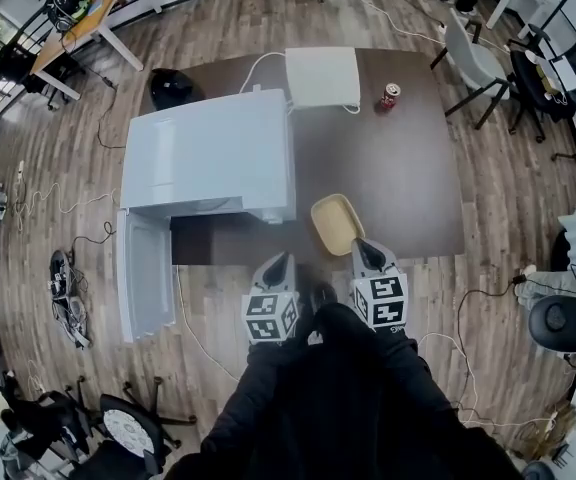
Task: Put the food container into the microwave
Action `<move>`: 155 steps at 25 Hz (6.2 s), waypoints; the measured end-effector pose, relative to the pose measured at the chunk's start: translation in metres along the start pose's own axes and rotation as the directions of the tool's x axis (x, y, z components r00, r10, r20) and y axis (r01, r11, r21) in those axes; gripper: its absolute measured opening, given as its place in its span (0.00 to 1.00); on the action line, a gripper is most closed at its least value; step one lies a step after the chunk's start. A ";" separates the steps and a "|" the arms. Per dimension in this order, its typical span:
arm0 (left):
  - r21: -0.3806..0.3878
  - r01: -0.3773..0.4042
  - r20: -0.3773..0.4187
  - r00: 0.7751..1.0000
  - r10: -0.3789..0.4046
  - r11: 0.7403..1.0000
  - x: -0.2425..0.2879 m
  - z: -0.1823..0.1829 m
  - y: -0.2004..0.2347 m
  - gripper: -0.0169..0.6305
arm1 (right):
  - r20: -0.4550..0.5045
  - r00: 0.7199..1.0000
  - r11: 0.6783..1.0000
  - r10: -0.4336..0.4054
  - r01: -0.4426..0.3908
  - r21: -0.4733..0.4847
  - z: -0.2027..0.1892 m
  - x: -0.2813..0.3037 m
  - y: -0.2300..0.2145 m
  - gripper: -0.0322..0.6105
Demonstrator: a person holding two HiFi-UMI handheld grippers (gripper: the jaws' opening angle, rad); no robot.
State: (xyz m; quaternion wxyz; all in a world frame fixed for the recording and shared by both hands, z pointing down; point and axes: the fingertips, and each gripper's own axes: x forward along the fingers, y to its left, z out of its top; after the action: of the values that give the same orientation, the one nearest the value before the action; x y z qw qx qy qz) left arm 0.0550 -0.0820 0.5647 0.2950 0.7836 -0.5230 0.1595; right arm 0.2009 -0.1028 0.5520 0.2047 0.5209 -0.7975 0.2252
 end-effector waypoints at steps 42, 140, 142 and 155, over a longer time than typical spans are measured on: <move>-0.051 -0.041 -0.259 0.966 0.026 0.998 0.075 -0.093 0.059 0.08 | -0.384 0.917 0.991 -0.109 0.132 0.032 -0.155 0.124 -0.082 0.11; -0.226 -0.232 -0.138 0.969 0.205 0.946 0.024 -0.033 0.376 0.08 | -0.101 0.994 0.958 -0.046 0.072 0.278 0.017 0.335 0.242 0.11; -0.227 -0.232 -0.140 0.969 0.205 0.946 0.023 -0.033 0.376 0.08 | -0.092 0.995 0.958 -0.048 0.072 0.278 0.018 0.335 0.242 0.11; -0.230 -0.229 -0.135 0.970 0.202 0.946 0.017 -0.035 0.375 0.08 | -0.030 0.999 0.959 -0.027 0.034 0.282 0.027 0.334 0.248 0.13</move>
State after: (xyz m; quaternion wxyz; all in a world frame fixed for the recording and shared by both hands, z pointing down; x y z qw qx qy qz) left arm -0.2790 -0.1765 0.7121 0.3981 0.6695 -0.6042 0.1681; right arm -0.1547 -0.2765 0.6812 0.1417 0.5543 -0.7463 0.3402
